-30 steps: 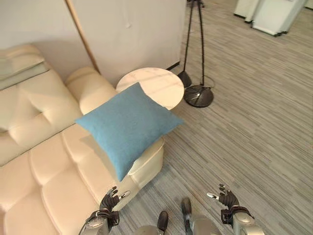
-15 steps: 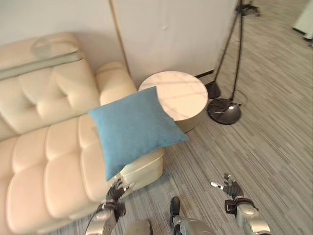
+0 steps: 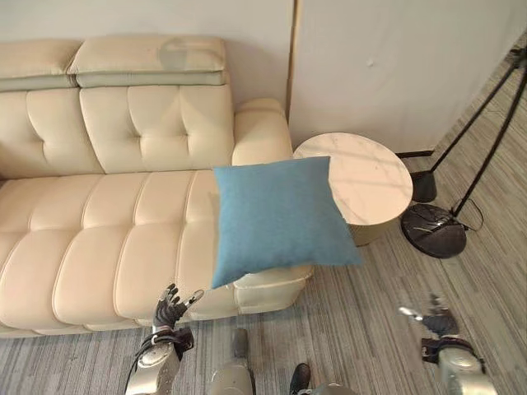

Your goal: Pick up all the scattered cushions and arrange them neatly on the sofa.

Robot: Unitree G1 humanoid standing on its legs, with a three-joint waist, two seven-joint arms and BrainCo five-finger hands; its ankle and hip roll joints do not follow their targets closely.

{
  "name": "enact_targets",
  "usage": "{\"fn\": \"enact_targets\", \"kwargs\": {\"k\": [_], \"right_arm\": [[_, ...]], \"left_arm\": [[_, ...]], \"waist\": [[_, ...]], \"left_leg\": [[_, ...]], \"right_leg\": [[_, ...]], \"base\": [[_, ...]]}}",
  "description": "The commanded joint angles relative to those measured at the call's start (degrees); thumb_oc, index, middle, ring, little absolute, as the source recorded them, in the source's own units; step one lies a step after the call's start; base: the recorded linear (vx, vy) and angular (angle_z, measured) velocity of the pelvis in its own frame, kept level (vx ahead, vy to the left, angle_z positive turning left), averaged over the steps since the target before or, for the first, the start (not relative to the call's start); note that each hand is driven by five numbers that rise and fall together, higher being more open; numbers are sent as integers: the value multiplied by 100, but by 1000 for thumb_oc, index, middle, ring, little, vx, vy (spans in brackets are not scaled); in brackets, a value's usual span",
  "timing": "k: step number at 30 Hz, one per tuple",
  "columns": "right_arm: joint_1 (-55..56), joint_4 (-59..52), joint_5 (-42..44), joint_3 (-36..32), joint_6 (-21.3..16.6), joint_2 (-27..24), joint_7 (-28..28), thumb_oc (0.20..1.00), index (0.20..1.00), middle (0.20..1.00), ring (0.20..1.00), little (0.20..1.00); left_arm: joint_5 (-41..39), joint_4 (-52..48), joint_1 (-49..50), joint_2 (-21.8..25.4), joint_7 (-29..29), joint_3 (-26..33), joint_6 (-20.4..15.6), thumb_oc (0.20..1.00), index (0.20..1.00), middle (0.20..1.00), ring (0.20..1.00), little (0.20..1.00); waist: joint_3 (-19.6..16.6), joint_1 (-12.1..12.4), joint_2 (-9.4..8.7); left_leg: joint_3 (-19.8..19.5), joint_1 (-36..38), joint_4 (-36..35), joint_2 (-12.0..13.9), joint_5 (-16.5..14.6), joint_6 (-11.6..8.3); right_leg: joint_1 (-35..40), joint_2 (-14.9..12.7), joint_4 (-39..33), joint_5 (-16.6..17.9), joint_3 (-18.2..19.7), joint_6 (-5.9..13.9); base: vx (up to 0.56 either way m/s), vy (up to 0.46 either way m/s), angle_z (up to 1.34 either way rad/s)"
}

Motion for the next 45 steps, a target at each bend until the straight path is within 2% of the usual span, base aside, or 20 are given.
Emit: {"fn": "enact_targets", "kwargs": {"k": [1, 2, 3, 5, 8, 9, 10, 11, 13, 16, 20, 24, 29, 30, 31, 34, 40, 45], "right_arm": [[-223, -287, -179, -71, -153, -265, -158, 1000, 1000, 1000, 1000, 1000], [-323, -252, -121, -38, -174, -292, -209, 1000, 1000, 1000, 1000, 1000], [-330, -247, -120, -38, -176, -292, -210, 1000, 1000, 1000, 1000, 1000], [-468, -189, -55, 58, -204, -296, -222, 1000, 1000, 1000, 1000, 1000], [-635, -210, -5, 238, -185, -342, -200, 1000, 1000, 1000, 1000, 1000], [-638, -209, -5, 237, -185, -343, -200, 1000, 1000, 1000, 1000, 1000], [-733, -269, -15, 405, -151, -328, -197, 1000, 1000, 1000, 1000, 1000], [-746, -296, -32, 479, -139, -291, -193, 1000, 1000, 1000, 1000, 1000], [-779, -419, -78, 612, -74, -238, -148, 1000, 1000, 1000, 1000, 1000], [-831, -841, -131, 872, -31, -103, -51, 1000, 1000, 1000, 1000, 1000], [-794, -1249, -25, 1109, -16, 160, 85, 1000, 1000, 1000, 1000, 1000], [-910, -1549, 355, 1649, -100, 575, 301, 1000, 1000, 1000, 1000, 1000], [-1501, -1493, 573, 2511, -122, 975, 341, 1000, 1000, 1000, 1000, 1000], [-1501, -1492, 573, 2511, -122, 975, 341, 1000, 1000, 1000, 1000, 1000], [-1845, -1355, 740, 2817, -152, 1148, 293, 1000, 1000, 1000, 1000, 1000], [-2317, -998, 1054, 3210, -231, 1415, 206, 1000, 1000, 1000, 1000, 1000], [-2840, -476, 1743, 3614, -386, 1764, 213, 1000, 1000, 1000, 1000, 1000], [-2899, -365, 2236, 3624, -529, 1908, 284, 1000, 1000, 1000, 1000, 1000]], "left_arm": [[323, -230, -204, 471, 246, 158, -359, 1000, 1000, 1000, 1000, 1000], [290, -42, -412, 603, 337, 126, -405, 1000, 1000, 1000, 1000, 1000], [288, -33, -422, 605, 336, 125, -411, 1000, 1000, 1000, 1000, 1000], [161, 164, -682, 652, 324, 2, -446, 1000, 1000, 1000, 1000, 1000], [-37, 250, -949, 663, 205, -235, -437, 1000, 1000, 1000, 1000, 1000], [-38, 252, -954, 663, 204, -235, -437, 1000, 1000, 1000, 1000, 1000], [-143, 365, -1104, 666, 144, -360, -406, 1000, 1000, 1000, 1000, 1000], [-169, 418, -1214, 648, 95, -418, -424, 1000, 1000, 1000, 1000, 1000], [-224, 472, -1233, 575, -40, -528, -345, 1000, 1000, 1000, 1000, 1000], [-209, 488, -1220, 460, -207, -726, -213, 1000, 1000, 1000, 1000, 1000], [-100, 608, -1267, 357, -304, -920, -89, 1000, 1000, 1000, 1000, 1000], [152, 994, -1604, 204, -401, -1285, 34, 1000, 1000, 1000, 1000, 1000], [33, 1615, -2335, -86, -324, -1764, 55, 1000, 1000, 1000, 1000, 1000], [33, 1615, -2335, -86, -324, -1764, 55, 1000, 1000, 1000, 1000, 1000], [-96, 1855, -2688, -177, -265, -1965, 31, 1000, 1000, 1000, 1000, 1000], [-285, 2186, -3167, -328, -202, -2217, -10, 1000, 1000, 1000, 1000, 1000], [-746, 2125, -3570, -568, -140, -2511, -148, 1000, 1000, 1000, 1000, 1000], [-1385, 1844, -3505, -845, -247, -2604, -235, 1000, 1000, 1000, 1000, 1000]], "waist": [[26, -11, -336], [113, -95, -313], [114, -89, -320], [130, -156, -300], [155, -303, -247], [146, -302, -232], [161, -383, -271], [133, -423, -314], [29, -451, -367], [-156, -483, -330], [-180, -543, -288], [-99, -607, -260], [299, -630, -290], [298, -630, -290], [484, -623, -303], [685, -595, -309], [1049, -503, -280], [1272, -437, -233]], "left_leg": [[-103, 142, -95, -334, -386, -28], [-161, 278, -185, -311, -434, 22], [-153, 275, -188, -317, -432, 24], [-238, 456, -313, -330, -466, 12], [-379, 600, -353, -369, -511, -52], [-380, 584, -357, -353, -497, -55], [-437, 661, -363, -410, -552, -75], [-482, 669, -354, -443, -577, -91], [-449, 738, -370, -479, -625, -91], [-330, 839, -423, -434, -702, -114], [-299, 878, -423, -398, -739, -126], [-245, 818, -423, -362, -740, -142], [-155, 489, -423, -293, -625, -157], [-155, 487, -423, -293, -625, -157], [-141, 243, -394, -265, -553, -164], [-110, -65, -350, -243, -454, -182], [-172, -402, -336, -238, -296, -234], [-240, -596, -365, -256, -203, -262]], "right_leg": [[210, -717, 1011, 262, 296, 673], [-178, -761, 1758, 420, 501, 710], [-196, -769, 1780, 411, 513, 712], [-411, -609, 1842, 279, 794, 630], [-598, -298, 1022, 97, 1007, 544], [-600, -279, 984, 131, 1001, 538], [-627, -154, 247, 285, 1175, 571], [-506, -127, -161, 348, 1281, 650], [-346, -80, -432, 442, 1408, 600], [-106, -84, -785, 538, 1376, 586], [-20, -72, -885, 554, 1373, 575], [-96, -66, -887, 567, 1380, 565], [-497, -61, -812, 642, 1436, 537], [-498, -61, -811, 642, 1437, 537], [-764, -51, -747, 702, 1477, 527], [-1072, -41, -661, 774, 1465, 517], [-1387, -114, -604, 846, 1394, 500], [-1557, -149, -573, 858, 1329, 497]], "base": [[140, 167, 31], [86, 112, 44], [86, 77, 40], [126, 33, 29], [147, -9, 19], [145, -55, 23], [112, -64, 26], [160, -74, 24], [107, -34, 16], [149, -32, -3], [88, -14, -22], [10, -2, -12], [-111, -6, -9], [-204, -8, -11], [-194, -3, -7], [-164, 12, -16], [-56, -2, -3], [-35, -13, 5]]}}
